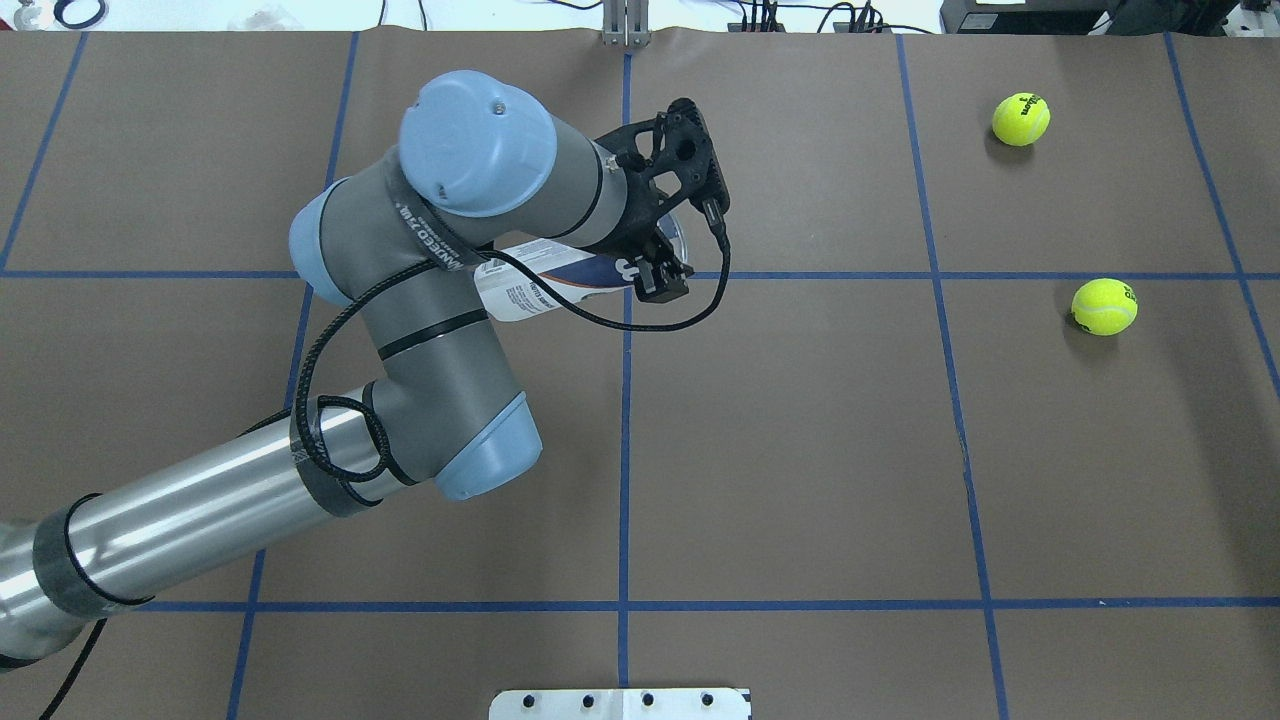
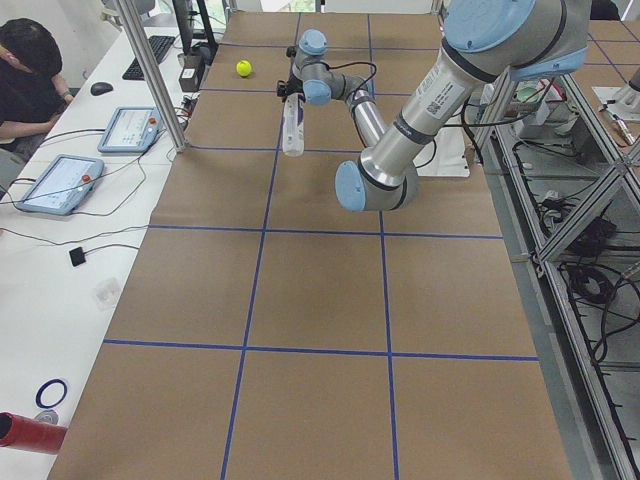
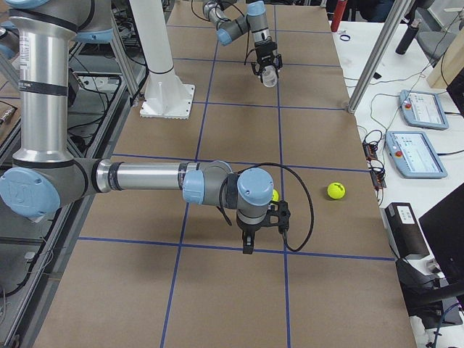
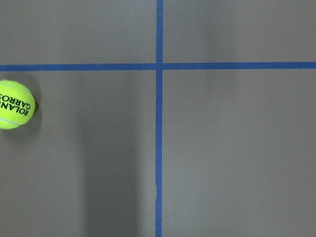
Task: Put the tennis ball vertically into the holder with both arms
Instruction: 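Lift the can with the left gripper and rotate it upright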
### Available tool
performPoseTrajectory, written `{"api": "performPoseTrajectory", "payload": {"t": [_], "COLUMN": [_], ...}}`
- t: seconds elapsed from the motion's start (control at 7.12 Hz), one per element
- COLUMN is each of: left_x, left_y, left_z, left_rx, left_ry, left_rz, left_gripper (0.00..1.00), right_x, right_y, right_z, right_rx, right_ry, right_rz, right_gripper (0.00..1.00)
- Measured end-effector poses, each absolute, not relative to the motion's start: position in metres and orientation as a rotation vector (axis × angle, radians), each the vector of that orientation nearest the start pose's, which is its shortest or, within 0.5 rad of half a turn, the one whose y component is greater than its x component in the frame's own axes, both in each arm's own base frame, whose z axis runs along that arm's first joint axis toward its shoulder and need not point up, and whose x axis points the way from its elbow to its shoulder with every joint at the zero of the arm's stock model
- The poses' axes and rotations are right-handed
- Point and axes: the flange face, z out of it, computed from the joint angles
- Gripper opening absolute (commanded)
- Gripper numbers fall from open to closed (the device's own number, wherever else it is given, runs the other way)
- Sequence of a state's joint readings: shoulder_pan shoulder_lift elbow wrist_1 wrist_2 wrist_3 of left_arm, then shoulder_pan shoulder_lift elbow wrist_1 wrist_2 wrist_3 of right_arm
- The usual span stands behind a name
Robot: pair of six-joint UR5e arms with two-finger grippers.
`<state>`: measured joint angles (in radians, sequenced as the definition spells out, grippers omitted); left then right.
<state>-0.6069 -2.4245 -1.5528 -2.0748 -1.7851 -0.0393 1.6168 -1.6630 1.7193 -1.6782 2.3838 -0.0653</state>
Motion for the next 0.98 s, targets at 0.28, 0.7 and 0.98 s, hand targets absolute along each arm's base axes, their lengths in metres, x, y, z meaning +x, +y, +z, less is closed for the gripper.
{"api": "performPoseTrajectory", "payload": {"t": [0.28,0.7,0.98], "left_x": [0.479,0.447,0.451], "left_y": [-0.488,-0.480,-0.483], "left_z": [0.095,0.122,0.153], "left_rx": [1.351,1.536,1.625], "left_ry": [1.019,1.200,1.272], "left_rz": [0.586,0.264,0.107], "left_gripper": [0.41,0.36,0.36], "right_x": [0.082,0.082,0.082], "right_y": [-0.450,-0.454,-0.455], "right_z": [0.633,0.628,0.627], "right_rx": [0.006,0.016,0.018], "right_ry": [-0.814,-0.813,-0.813], "right_rz": [-0.001,-0.005,-0.006], "right_gripper": [0.99,0.99,0.99]}}
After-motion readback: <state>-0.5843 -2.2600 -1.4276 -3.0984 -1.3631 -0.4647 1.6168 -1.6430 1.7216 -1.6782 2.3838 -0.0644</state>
